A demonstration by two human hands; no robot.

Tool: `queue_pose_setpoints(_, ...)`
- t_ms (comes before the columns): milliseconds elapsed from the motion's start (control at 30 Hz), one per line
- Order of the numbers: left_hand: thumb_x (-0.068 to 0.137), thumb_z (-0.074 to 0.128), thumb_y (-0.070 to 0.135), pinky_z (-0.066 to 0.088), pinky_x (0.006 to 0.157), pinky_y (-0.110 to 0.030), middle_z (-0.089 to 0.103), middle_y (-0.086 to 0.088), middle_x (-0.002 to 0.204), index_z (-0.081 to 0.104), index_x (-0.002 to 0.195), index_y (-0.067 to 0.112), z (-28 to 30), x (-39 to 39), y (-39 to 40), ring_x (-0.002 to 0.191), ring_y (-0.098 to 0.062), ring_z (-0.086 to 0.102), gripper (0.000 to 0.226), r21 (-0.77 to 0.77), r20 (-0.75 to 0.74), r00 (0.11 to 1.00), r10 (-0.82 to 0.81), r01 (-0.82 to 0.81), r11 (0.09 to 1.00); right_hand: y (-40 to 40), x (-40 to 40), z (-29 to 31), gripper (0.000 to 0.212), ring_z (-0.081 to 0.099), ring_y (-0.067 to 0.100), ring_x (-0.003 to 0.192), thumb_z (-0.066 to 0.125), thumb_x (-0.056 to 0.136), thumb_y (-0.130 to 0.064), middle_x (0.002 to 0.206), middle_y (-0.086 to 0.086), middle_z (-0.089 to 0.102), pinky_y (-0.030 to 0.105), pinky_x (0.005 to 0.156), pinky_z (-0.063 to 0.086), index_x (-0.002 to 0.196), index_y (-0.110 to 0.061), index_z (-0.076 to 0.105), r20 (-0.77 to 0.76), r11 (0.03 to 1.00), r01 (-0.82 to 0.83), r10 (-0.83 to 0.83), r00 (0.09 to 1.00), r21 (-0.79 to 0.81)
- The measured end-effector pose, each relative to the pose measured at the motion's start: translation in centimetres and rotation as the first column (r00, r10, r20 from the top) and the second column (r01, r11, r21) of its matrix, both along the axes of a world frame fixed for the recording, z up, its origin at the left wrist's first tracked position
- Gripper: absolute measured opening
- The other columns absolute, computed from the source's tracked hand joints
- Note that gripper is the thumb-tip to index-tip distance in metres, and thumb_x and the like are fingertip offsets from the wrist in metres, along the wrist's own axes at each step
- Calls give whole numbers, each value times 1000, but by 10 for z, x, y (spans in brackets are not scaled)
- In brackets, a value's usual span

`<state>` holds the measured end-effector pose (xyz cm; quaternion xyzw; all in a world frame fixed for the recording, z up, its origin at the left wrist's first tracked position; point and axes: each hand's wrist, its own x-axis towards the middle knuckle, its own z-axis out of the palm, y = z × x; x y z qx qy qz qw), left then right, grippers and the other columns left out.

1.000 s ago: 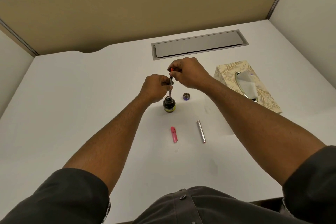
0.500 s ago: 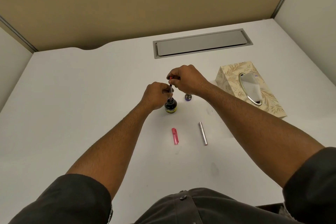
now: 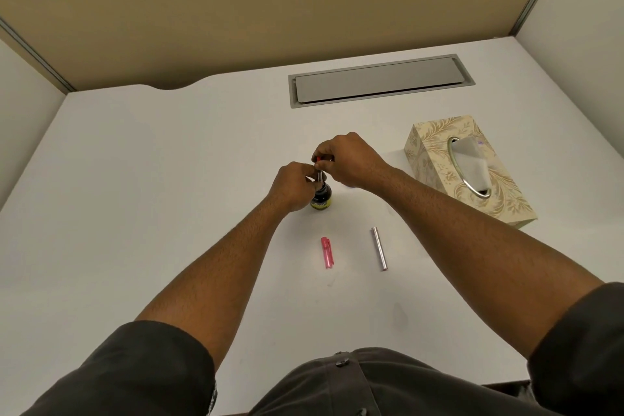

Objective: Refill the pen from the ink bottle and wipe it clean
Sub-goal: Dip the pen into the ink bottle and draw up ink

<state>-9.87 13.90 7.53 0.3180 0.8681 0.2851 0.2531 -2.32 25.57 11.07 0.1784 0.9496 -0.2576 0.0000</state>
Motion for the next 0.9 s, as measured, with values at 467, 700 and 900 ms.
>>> queue_pose_setpoints(467,89,65,16,43,74,-26,70,-7,107,73,107,15,-6,-3,-2,90,-16,60,20,45,88,995,45,-49,998,8,-6,8,23,63,19,92,53,97,-34,106,3,72,39,82,56,113,-21,64,34,991,-33,29,999,132)
queue_pose_setpoints(700,90,65,16,42,73,-25,69,-7,109,71,111,13,-6,-4,-1,85,-14,57,23,31,88,995,35,-38,999,7,-9,13,29,57,18,82,52,95,-43,91,2,66,34,71,50,102,-19,65,71,975,-81,67,995,209)
queue_pose_setpoints(900,89,66,17,42,73,-26,70,-2,107,73,108,16,-8,-6,-1,84,-14,58,20,39,100,995,28,-32,999,6,-15,20,31,54,18,79,49,97,-42,91,4,62,32,66,41,100,-13,62,135,927,-126,83,987,354)
